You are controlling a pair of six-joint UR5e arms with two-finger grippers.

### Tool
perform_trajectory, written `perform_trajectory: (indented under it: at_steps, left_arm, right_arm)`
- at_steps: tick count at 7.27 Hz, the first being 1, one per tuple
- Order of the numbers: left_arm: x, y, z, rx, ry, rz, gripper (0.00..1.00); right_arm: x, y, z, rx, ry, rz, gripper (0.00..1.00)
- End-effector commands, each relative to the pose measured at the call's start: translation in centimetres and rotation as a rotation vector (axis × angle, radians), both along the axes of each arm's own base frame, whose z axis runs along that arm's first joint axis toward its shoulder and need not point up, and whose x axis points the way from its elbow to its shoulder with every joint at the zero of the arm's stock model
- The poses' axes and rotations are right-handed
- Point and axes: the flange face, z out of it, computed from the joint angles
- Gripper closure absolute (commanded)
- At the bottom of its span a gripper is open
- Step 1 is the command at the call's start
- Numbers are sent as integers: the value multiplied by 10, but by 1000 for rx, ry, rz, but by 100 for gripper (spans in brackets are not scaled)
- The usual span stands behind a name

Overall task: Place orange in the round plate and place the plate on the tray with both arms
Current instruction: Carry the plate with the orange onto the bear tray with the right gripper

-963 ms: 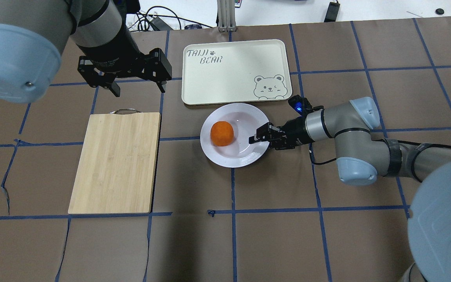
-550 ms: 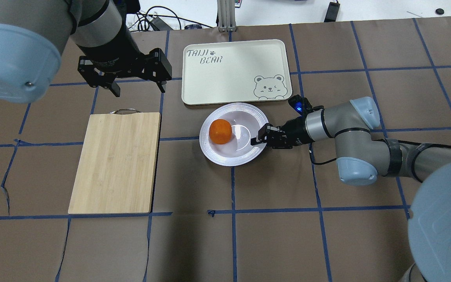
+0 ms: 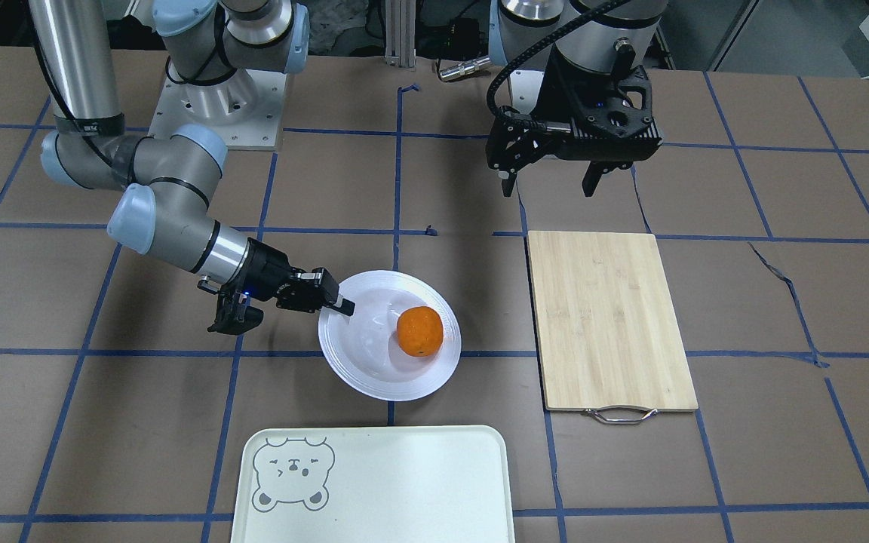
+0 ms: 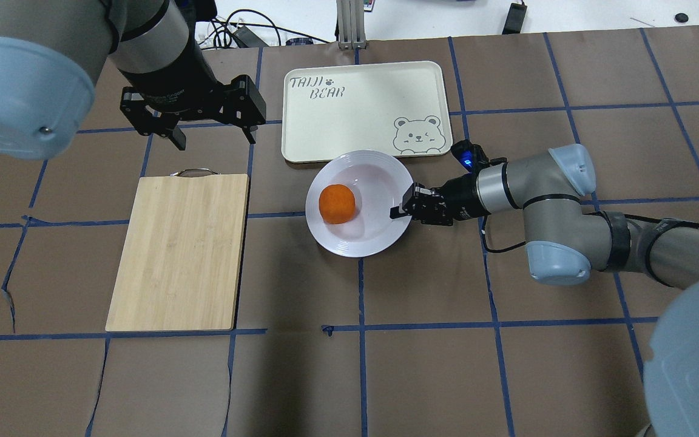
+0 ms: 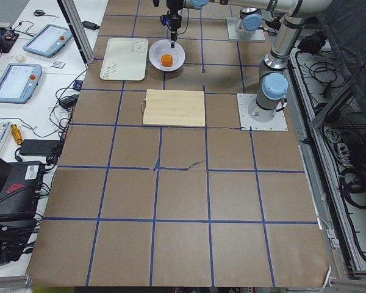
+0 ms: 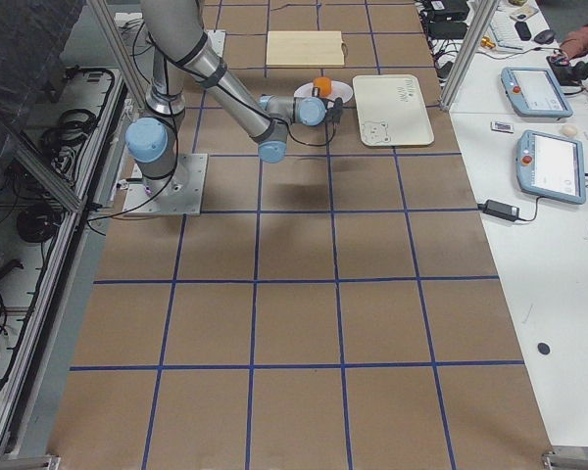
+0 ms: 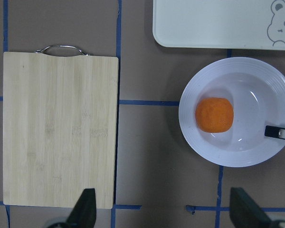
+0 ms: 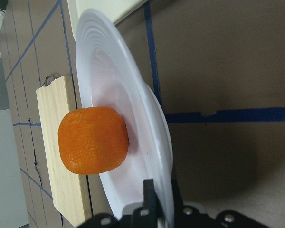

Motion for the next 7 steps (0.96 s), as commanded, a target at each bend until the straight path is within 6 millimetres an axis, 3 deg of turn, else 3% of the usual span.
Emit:
perform_trajectory:
  at_steps: [1,2,3,4,5,7]
  left_arm:
    - [0,1,0,-1,0,-1,0]
    - [0,0,0,-1,0,1,0]
    - [0,0,0,-1,0,2,0]
    - [0,0,0,1,0,1,0]
    - [0,1,0,1,0,-1,0]
    - [0,1,0,1,0,-1,0]
  right_arm:
    - [2,0,19,22,-61,-41,93]
    - [3,-10,33,35,-118,-69,93]
    - [-1,-44,56,-16,-106,-79,93]
    - [-6,-86,66,16,-118,-109,93]
    - [-10,-128,64,19,-121,-112,93]
    - [-18,-212,26,4,-119,-112,93]
